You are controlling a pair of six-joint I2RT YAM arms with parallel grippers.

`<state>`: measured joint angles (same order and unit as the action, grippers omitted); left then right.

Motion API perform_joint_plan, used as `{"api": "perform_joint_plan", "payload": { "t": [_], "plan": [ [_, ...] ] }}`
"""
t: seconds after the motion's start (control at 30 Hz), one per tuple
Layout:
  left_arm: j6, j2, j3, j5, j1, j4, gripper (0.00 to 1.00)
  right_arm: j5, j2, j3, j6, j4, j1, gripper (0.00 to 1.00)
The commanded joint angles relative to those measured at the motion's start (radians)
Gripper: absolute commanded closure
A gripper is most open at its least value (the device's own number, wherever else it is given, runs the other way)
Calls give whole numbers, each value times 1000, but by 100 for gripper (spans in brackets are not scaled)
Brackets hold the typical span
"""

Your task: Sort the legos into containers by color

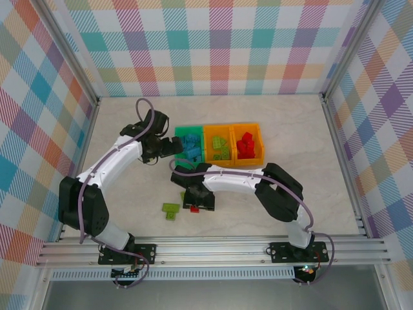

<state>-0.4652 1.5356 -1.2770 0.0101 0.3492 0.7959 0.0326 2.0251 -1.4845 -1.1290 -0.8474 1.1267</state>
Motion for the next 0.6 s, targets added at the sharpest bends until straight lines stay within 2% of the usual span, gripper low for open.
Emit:
{"api": "perform_joint_plan", "payload": {
  "t": [0.0,0.23,0.5,0.57],
  "plan": [
    [19,-36,31,-21,-24,-15,0,20,56,-65,10,-63,15,35],
    [25,-72,66,-25,-51,-17,0,12,90,-71,13,-87,18,48],
    [23,-84,85,-30,-65,-24,0,46,24,-25,5,-103,13,68],
    [24,-85,87,-28,-65,-20,0,67,-16,-23,20,-105,13,69]
  ]
}}
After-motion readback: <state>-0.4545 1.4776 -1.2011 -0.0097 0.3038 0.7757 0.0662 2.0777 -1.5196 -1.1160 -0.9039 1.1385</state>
